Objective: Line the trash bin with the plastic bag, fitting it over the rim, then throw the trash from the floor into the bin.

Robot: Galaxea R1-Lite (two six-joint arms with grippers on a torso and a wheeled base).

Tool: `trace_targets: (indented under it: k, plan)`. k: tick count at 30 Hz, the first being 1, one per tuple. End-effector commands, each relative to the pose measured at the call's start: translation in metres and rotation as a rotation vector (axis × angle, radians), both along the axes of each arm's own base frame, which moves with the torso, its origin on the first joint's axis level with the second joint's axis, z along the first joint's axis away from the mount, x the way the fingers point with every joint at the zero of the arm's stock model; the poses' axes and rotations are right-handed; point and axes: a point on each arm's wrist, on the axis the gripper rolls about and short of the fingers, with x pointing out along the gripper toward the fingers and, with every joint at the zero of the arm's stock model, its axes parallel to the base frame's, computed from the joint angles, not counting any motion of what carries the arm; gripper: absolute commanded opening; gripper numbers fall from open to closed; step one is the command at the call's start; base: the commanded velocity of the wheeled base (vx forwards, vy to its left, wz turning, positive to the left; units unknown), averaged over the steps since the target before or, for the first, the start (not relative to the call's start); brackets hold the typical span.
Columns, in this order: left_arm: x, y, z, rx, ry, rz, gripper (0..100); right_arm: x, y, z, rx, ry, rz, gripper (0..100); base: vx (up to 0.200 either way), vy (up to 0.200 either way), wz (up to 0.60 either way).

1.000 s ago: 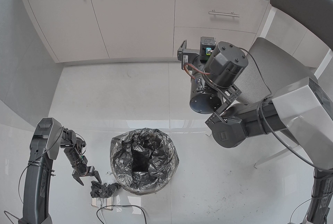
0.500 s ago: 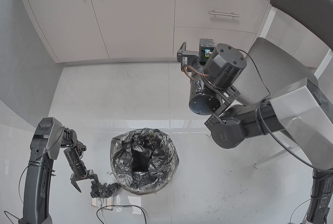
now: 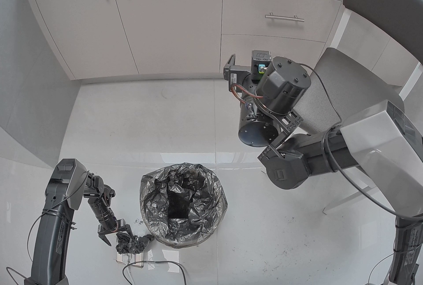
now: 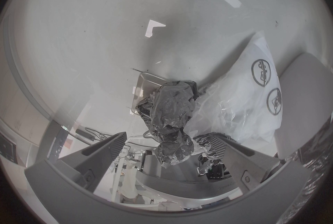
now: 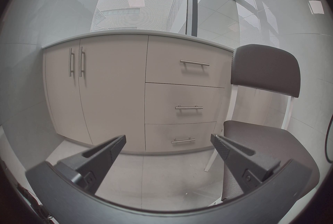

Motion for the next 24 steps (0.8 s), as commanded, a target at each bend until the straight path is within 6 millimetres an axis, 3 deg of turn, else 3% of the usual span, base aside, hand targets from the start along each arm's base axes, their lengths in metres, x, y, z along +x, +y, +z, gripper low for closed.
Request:
trace_targets:
  k: [1, 9, 24]
  plan:
    - [-0.001, -0.007, -0.005, 0.011, 0.015, 0.032, 100, 0.000, 0.001, -0.001, 0.000, 0.000, 0.001, 100, 0.000, 0.000, 0.00]
    - [0.003, -0.021, -0.005, 0.042, 0.018, 0.097, 100, 0.000, 0.000, 0.001, 0.004, -0.003, 0.001, 100, 0.000, 0.000, 0.00]
    - [0.023, -0.035, -0.009, 0.157, -0.175, 0.062, 100, 0.000, 0.000, 0.001, 0.005, -0.005, 0.001, 100, 0.000, 0.000, 0.00]
